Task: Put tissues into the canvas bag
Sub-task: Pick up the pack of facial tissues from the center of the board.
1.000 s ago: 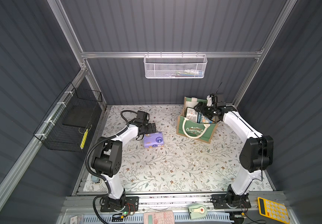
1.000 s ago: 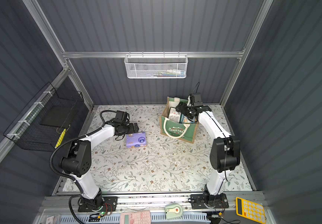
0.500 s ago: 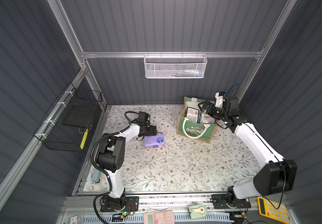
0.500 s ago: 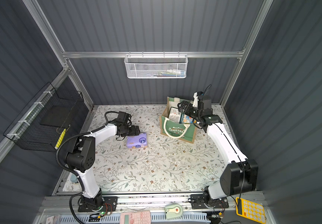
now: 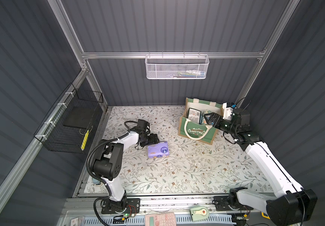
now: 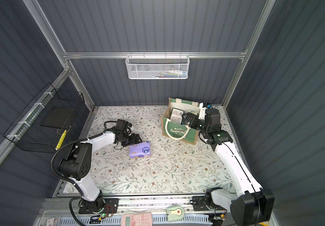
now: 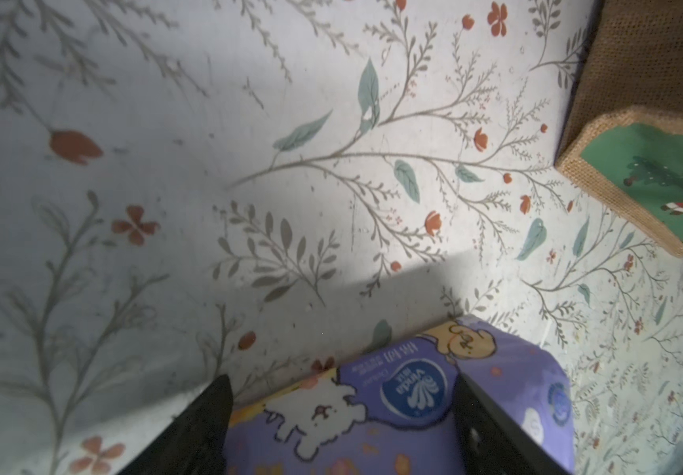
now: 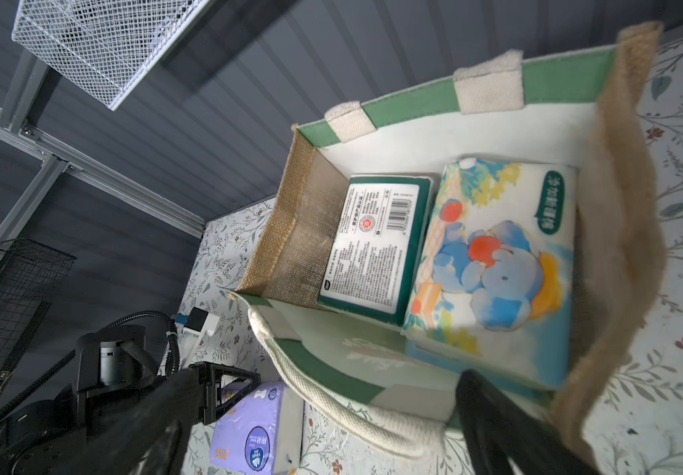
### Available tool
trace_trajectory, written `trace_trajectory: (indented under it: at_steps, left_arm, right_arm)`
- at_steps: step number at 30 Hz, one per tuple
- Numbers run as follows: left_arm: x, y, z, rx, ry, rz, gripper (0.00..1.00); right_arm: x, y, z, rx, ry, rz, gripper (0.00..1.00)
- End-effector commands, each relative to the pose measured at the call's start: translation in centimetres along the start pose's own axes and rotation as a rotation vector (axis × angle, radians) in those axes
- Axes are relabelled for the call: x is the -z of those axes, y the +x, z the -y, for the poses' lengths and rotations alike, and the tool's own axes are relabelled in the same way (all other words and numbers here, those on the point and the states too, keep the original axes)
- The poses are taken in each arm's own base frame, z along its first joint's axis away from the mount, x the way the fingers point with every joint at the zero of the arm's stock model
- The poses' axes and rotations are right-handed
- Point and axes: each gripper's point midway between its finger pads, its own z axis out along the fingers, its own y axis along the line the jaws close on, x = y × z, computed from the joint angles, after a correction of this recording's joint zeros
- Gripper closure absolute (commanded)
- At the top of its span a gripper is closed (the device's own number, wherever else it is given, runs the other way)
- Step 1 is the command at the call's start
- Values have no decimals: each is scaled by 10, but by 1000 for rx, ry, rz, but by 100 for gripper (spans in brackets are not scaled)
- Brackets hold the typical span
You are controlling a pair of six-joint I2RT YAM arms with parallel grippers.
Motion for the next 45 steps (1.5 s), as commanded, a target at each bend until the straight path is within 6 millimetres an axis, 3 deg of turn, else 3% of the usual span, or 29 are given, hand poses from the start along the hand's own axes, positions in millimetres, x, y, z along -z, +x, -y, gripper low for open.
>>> trace_trajectory:
  at_steps: [1,4,8,19,27,35,42,45]
  left_arm:
    - [12,2,9,62,53,26,15]
    - [17,5,10,76,60,39,15]
    - [20,14,19,108,117,31,15]
    - [25,49,35,84,137,33,15]
    - [21,72,67,56,177,31,15]
    - [20,97,93,58,229,35,15]
    - [0,127,148,18,357,-23,15]
    - [-2,129,153,35,372,-23,15]
  right_arm:
    - [4,16,5,-8,7,-35,2]
    - [16,28,-6,23,-39,-35,4]
    - [15,63,-19,83,-67,-87,6]
    - [6,157,-26,-20,-133,-249,17]
    - [-7,219,-20,-122,-146,-361,24]
    - [-27,259,-12,-212,-158,-453,30]
    - [-42,267,-11,-235,-164,-464,35]
    - [-44,270,-5,-233,-143,-461,37]
